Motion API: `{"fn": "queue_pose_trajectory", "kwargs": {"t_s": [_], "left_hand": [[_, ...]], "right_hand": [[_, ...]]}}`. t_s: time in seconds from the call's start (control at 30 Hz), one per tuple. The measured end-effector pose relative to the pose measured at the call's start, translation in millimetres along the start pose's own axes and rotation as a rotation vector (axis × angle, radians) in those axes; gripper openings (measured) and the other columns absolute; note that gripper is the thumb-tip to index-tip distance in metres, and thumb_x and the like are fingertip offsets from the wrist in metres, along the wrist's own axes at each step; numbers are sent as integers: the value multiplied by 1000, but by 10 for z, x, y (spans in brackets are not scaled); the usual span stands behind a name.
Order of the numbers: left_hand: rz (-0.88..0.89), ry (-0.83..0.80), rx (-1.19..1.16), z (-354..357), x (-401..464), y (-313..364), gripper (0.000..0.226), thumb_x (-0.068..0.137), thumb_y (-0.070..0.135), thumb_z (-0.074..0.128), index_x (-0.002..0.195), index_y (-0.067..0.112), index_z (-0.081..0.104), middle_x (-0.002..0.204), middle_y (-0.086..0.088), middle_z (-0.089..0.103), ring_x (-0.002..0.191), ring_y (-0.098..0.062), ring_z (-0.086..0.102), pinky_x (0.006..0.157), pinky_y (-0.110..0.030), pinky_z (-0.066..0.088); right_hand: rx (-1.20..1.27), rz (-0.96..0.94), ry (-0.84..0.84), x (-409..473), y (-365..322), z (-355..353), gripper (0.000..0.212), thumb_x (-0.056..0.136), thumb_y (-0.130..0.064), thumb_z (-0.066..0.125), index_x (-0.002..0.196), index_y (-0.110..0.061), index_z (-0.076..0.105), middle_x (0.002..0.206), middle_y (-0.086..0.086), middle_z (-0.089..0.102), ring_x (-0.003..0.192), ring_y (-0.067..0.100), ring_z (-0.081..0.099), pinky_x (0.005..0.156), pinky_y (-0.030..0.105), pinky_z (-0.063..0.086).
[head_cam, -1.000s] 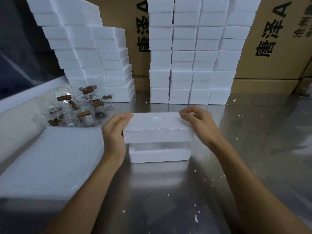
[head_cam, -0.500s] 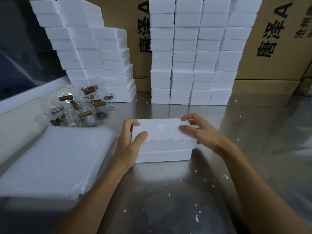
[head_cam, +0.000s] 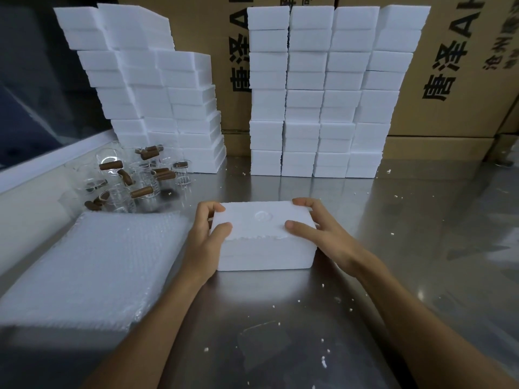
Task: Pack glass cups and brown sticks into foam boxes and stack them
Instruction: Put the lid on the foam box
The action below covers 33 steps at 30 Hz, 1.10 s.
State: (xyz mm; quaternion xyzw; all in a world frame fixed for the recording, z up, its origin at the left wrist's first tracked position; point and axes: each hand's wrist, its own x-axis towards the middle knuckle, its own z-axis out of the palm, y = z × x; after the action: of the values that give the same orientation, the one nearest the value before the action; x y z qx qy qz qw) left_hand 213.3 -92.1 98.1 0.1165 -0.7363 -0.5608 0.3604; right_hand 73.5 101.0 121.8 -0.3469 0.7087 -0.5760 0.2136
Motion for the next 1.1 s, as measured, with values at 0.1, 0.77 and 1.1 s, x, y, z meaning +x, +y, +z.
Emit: {"fn": "queue_pose_trajectory", "kwargs": {"t_s": [0.1,0.77,1.1], "left_hand": [[-4,-55,-13,-9,-47,43,32,78,27,51,107,16,43,96,-7,52,83,-16,51,73,-32,42],[46,-133,318,-124,-67,-47,89,40,68,85,117,60,40,114,49,47,107,19,48,76,0,42],[-11,-193,185,-224,-17,-104,81,55,49,85,127,57,47,122,47,46,112,17,47,84,-7,49]], "right_hand": [[-22,-40,-35,-84,55,-63,69,75,-56,73,135,-42,42,134,-7,53,117,11,58,83,17,51],[-153,-124,-22,-96,335,-145,97,53,-53,93,130,-60,35,130,-23,53,121,6,56,95,28,55],[-145,-130,-37,-122,331,-123,97,57,-48,93,133,-62,34,132,-16,55,118,16,60,86,22,57]]}}
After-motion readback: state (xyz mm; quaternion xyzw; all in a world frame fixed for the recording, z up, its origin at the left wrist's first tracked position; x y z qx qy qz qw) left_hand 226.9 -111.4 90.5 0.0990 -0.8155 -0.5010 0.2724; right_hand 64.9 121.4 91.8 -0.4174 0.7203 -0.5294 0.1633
